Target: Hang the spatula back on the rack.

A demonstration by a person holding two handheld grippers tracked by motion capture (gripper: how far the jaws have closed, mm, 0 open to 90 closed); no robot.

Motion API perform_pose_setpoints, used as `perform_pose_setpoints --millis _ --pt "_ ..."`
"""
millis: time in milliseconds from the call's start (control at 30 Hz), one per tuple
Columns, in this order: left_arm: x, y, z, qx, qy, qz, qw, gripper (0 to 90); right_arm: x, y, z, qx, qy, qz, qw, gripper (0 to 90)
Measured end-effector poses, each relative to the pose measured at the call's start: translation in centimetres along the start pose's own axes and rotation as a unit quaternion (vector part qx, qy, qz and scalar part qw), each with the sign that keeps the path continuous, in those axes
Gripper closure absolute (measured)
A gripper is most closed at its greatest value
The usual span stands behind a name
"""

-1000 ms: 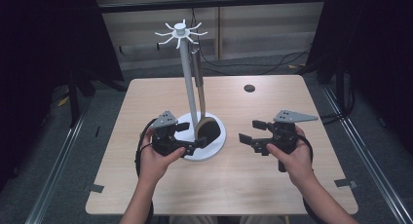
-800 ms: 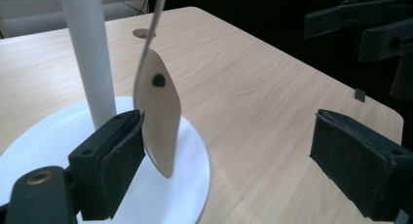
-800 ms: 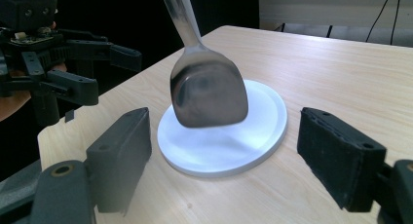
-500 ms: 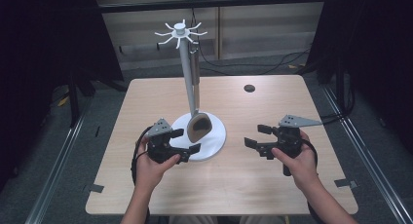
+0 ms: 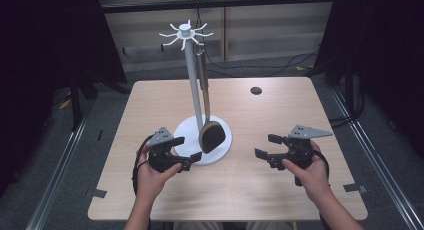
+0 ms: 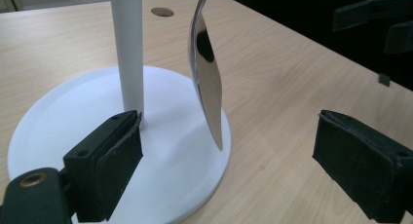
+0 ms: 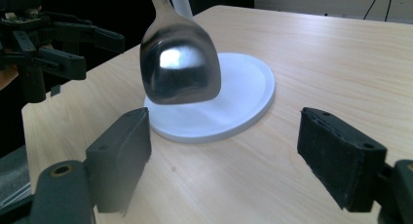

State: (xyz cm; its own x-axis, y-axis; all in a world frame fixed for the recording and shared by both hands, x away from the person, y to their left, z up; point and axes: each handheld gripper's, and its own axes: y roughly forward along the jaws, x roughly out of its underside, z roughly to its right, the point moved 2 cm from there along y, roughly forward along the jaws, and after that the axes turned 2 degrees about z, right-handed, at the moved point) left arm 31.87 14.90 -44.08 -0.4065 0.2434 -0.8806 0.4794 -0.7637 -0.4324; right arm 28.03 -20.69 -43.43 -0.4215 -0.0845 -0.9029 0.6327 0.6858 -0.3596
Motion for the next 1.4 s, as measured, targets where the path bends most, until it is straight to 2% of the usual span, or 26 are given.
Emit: perform_pose_setpoints --millis 233,633,800,1400 --pt "0.7 0.1 -0.3 -0.007 0.006 -0.003 1.0 10.2 1.1 -0.6 0.6 0.007 0.001 -0.004 1.0 18.8" --pt "1.4 0.1 -0.6 -0.013 0.002 -0.004 0.9999 10.1 3.5 -1.4 1.7 0.014 0.014 -0.013 0.9997 18.1" --pt "1.8 0.0 -0.7 -0.013 0.0 -0.004 0.9999 9.7 4.2 -1.8 2.1 0.018 0.01 -0.02 0.9996 17.7" --pt "2.4 0.1 -0.9 -0.018 0.0 0.002 0.9998 9.5 4.9 -2.8 3.0 0.032 0.009 -0.025 0.9991 16.5"
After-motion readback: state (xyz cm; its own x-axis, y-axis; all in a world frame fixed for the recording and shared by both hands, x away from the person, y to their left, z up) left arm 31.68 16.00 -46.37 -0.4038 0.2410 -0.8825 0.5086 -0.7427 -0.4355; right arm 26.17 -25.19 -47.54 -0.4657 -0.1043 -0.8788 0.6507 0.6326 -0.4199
